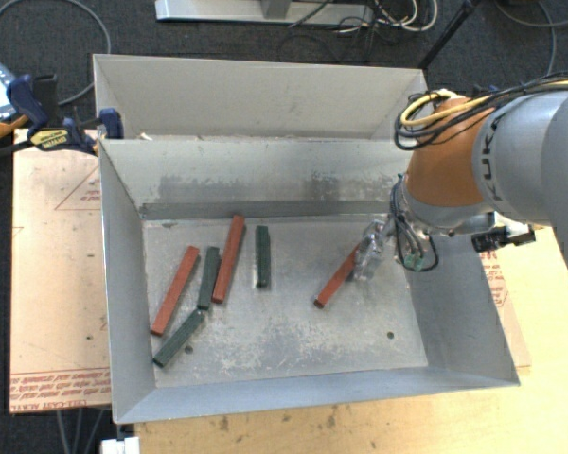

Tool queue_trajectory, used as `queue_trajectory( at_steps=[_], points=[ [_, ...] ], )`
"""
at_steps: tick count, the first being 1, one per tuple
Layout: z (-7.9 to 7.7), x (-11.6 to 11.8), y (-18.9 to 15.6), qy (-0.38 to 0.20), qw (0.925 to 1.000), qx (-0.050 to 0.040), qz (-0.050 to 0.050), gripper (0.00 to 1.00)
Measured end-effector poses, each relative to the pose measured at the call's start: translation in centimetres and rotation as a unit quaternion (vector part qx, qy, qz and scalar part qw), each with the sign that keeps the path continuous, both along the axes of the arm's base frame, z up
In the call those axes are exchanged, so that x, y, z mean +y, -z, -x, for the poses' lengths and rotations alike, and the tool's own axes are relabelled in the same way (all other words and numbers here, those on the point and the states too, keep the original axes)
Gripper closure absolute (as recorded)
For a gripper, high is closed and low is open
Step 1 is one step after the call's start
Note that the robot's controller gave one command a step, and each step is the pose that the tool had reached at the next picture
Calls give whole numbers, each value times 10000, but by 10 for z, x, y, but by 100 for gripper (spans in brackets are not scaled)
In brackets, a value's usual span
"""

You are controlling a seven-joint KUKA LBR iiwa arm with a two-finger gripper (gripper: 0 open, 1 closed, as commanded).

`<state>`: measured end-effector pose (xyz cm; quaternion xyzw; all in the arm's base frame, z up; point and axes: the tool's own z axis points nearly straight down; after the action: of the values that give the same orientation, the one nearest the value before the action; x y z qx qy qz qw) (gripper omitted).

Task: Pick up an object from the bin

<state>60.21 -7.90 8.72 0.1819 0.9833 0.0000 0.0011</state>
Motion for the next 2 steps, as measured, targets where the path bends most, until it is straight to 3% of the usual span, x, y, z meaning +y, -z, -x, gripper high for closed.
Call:
queue_trajectory(
  at_steps=[1, 2],
  points=[
    [0, 0, 0, 0, 10000, 1, 0, 0],
    [13, 45, 17, -551, 9985, -3, -7, 0]
  ],
)
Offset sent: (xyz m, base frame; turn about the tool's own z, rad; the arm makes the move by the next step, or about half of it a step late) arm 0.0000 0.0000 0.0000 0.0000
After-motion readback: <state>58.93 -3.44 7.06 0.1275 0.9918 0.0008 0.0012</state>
